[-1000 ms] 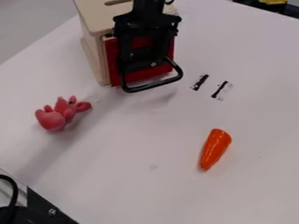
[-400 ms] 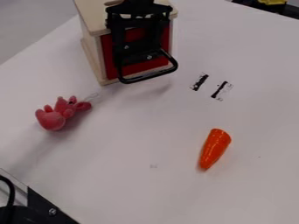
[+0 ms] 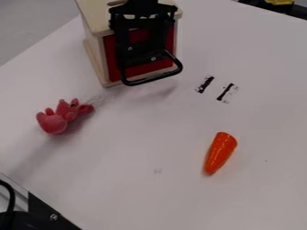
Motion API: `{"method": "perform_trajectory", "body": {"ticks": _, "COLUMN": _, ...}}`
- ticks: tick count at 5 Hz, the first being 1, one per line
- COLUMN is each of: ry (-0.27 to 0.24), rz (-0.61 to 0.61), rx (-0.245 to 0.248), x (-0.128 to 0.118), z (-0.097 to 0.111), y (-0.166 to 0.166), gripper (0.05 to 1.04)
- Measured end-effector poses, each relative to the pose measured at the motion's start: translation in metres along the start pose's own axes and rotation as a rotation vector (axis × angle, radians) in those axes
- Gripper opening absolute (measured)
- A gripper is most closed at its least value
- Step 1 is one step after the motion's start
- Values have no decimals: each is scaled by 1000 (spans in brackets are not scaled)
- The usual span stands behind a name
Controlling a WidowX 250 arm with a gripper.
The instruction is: Closed the drawer
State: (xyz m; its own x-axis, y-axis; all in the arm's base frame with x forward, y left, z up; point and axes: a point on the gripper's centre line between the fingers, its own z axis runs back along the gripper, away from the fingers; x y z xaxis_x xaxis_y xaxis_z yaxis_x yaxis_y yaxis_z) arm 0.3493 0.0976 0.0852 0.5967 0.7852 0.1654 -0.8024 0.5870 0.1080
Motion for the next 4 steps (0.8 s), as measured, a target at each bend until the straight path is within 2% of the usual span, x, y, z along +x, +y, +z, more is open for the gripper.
{"method": "perform_trajectory", "body": {"ticks": 2, "ry": -42, "rz": -59, "rx": -82, "x": -18, "z": 39, "y": -2, "gripper": 997}}
{"method": "perform_trajectory", "body": {"ticks": 4, "ry": -116, "rz": -79, "rx": -144, "x": -26, "z": 81, "y": 1, "gripper": 998}}
